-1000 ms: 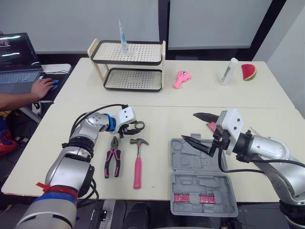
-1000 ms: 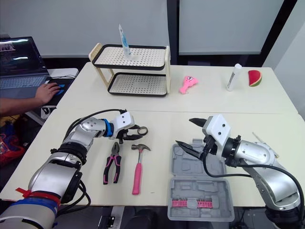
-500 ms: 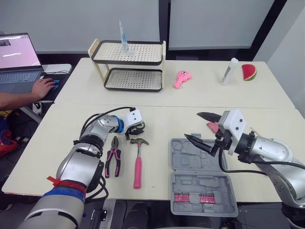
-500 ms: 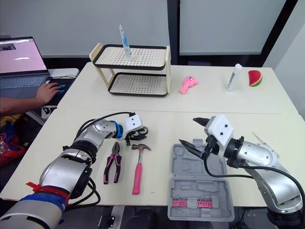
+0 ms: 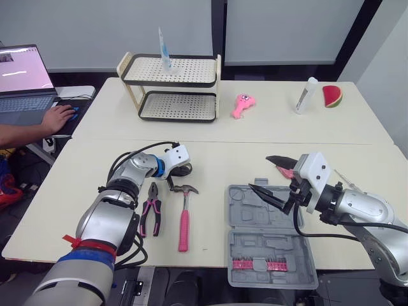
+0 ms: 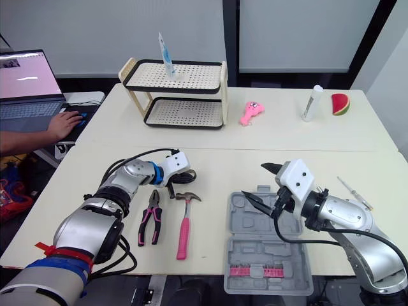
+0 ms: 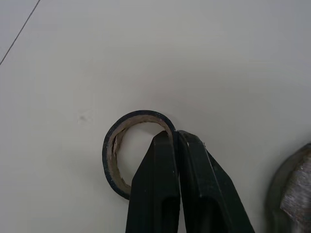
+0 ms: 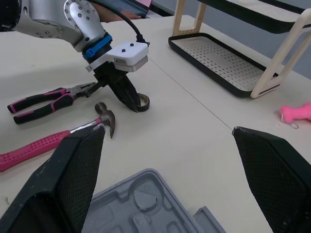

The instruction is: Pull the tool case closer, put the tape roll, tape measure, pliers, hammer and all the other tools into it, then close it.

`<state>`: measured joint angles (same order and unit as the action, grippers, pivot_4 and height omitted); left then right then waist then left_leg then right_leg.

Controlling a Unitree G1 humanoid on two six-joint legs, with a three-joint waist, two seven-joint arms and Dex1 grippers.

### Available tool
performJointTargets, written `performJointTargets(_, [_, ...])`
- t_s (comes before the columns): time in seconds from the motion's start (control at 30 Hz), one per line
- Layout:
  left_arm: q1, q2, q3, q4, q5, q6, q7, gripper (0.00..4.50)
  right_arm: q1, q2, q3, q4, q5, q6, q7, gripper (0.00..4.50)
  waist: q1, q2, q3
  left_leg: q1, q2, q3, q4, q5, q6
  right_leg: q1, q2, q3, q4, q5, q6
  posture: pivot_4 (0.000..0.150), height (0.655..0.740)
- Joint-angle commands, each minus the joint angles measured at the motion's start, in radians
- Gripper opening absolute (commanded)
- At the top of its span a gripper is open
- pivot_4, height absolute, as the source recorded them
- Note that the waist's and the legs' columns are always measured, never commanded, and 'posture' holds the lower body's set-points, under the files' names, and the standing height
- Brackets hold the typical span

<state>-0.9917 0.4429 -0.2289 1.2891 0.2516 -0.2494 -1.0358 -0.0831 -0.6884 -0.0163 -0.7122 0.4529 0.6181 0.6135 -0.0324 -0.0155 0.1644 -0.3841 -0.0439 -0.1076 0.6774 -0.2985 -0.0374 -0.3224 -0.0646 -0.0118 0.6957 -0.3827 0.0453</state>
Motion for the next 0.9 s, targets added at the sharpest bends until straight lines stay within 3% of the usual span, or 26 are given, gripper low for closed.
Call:
performJointTargets(0.03, [-0.054, 0.011, 0.027, -0.091, -0.059, -0.022, -0.165, 0.04, 0.051, -0.046, -0.028, -0.072, -0.025, -0.021, 0.017, 4.5, 0.001, 0.0, 0.0, 0.0, 0.0, 0.0, 0.0, 0.0, 0.0, 0.0, 0.0, 0.0, 0.0, 0.0, 0.0, 0.15, 0.74])
performJointTargets(0.2, [-0.04, -0.037, -0.006, -0.38, -0.159, 0.039, -0.406, 0.04, 0.202, -0.103, -0.019, -0.103, -0.097, -0.053, 0.022, 4.5, 0.008, -0.001, 0.0, -0.003, -0.001, -0.001, 0.001, 0.0, 0.0, 0.0, -0.001, -0.001, -0.001, 0.0, 0.0, 0.15, 0.74])
performJointTargets(0.37, [0.042, -0.111, -0.075, -0.639, -0.182, 0.13, -0.445, 0.04, 0.255, -0.073, 0.005, -0.115, -0.134, -0.055, -0.018, 4.5, 0.0, -0.001, 0.0, -0.003, 0.0, -0.001, 0.001, 0.0, 0.0, 0.001, 0.0, 0.0, -0.004, 0.0, 0.0, 0.15, 0.74])
performJointTargets(0.9, [0.126, -0.184, -0.218, -0.639, -0.091, 0.126, -0.333, 0.04, 0.248, -0.021, 0.027, -0.166, -0.154, 0.017, -0.075, 4.5, 0.006, -0.001, 0.0, 0.0, 0.001, 0.0, 0.001, 0.0, 0.0, 0.004, 0.002, 0.001, -0.005, 0.0, 0.0, 0.15, 0.74])
